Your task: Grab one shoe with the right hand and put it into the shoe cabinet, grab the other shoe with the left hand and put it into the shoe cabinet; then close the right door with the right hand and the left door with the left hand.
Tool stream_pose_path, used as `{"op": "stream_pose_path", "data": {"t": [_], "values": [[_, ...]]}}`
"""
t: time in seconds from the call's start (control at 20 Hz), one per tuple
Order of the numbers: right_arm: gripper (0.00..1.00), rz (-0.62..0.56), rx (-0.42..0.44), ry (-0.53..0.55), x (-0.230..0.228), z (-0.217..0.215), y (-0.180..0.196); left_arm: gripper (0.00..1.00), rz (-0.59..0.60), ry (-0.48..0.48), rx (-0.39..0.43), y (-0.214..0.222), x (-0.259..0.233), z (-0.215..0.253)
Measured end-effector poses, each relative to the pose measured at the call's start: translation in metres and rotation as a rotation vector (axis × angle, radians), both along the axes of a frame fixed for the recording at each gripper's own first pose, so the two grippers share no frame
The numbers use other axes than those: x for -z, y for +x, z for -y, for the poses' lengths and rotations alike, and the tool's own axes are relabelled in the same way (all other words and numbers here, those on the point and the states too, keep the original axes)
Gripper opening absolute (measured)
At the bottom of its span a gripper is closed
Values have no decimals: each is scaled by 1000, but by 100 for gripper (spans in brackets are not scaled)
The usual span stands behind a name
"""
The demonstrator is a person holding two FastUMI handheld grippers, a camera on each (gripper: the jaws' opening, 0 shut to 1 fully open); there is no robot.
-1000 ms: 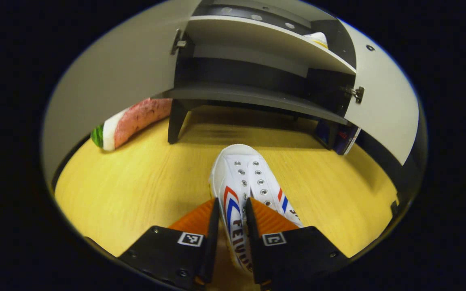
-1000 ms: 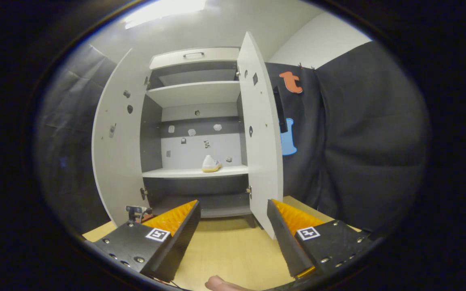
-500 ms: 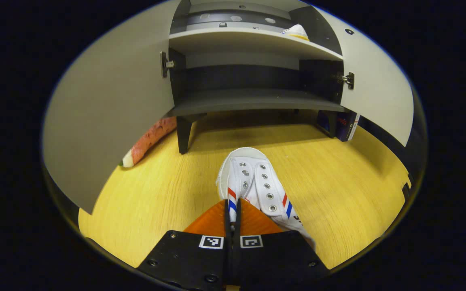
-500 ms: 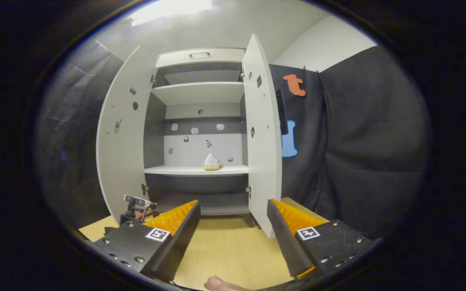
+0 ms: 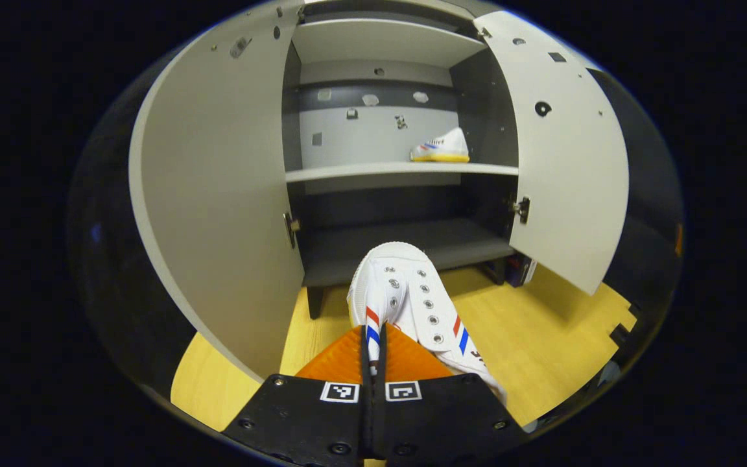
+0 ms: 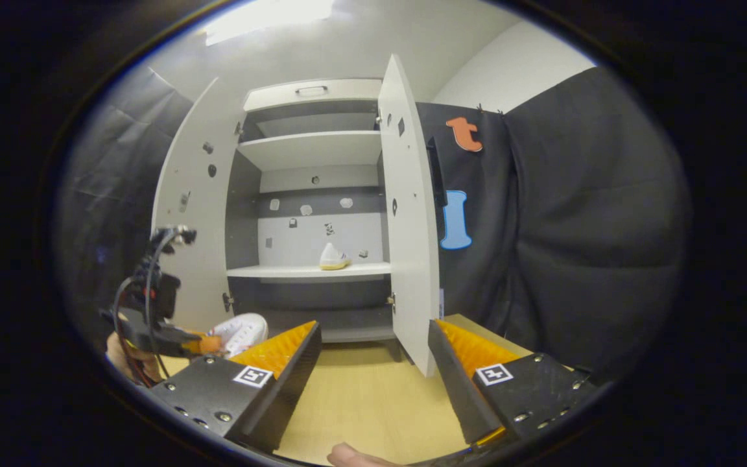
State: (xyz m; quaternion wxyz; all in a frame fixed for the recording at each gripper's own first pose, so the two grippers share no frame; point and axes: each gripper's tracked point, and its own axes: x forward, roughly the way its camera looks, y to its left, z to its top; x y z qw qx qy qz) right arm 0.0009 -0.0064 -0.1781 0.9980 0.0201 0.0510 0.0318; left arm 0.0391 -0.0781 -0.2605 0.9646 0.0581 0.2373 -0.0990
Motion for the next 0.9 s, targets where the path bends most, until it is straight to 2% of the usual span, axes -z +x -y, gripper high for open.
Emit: {"op": "stream_pose_path", "data": {"t": [0.25, 0.35, 0.5, 0.6, 0.9], "values": [[98, 48, -1, -6, -11, 13, -11, 0, 84, -29, -15, 20, -71, 5], [98, 61, -3, 7, -16, 16, -14, 0, 103, -52, -22, 40, -97, 11], [98, 81, -10, 16, -24, 19, -18, 0, 120, -113, -37, 79, -135, 21], [98, 91, -13, 12, -26, 21, -21, 0, 139, -115, -45, 110, -154, 26], [98, 103, -22, 14, -28, 24, -19, 1, 188, -154, -117, 209, -181, 41]]}}
